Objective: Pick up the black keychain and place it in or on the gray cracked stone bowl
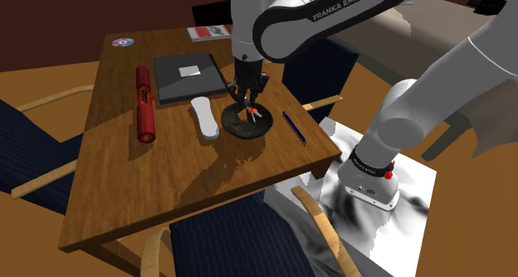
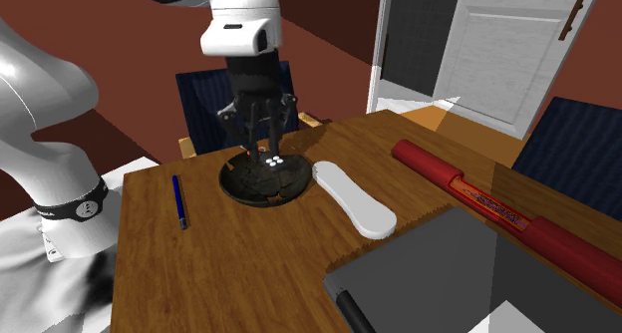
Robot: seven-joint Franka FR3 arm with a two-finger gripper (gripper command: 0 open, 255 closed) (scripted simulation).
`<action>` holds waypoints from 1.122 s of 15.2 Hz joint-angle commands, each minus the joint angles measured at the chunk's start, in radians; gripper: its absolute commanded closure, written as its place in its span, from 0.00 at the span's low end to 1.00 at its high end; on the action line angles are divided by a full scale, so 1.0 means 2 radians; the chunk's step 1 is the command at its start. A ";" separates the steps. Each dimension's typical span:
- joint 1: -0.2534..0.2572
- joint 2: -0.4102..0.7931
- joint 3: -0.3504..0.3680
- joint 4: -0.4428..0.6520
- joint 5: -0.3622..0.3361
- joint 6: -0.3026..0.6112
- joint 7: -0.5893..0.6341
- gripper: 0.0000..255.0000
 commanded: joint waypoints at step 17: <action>-0.001 0.020 0.007 -0.025 -0.004 0.045 0.006 0.00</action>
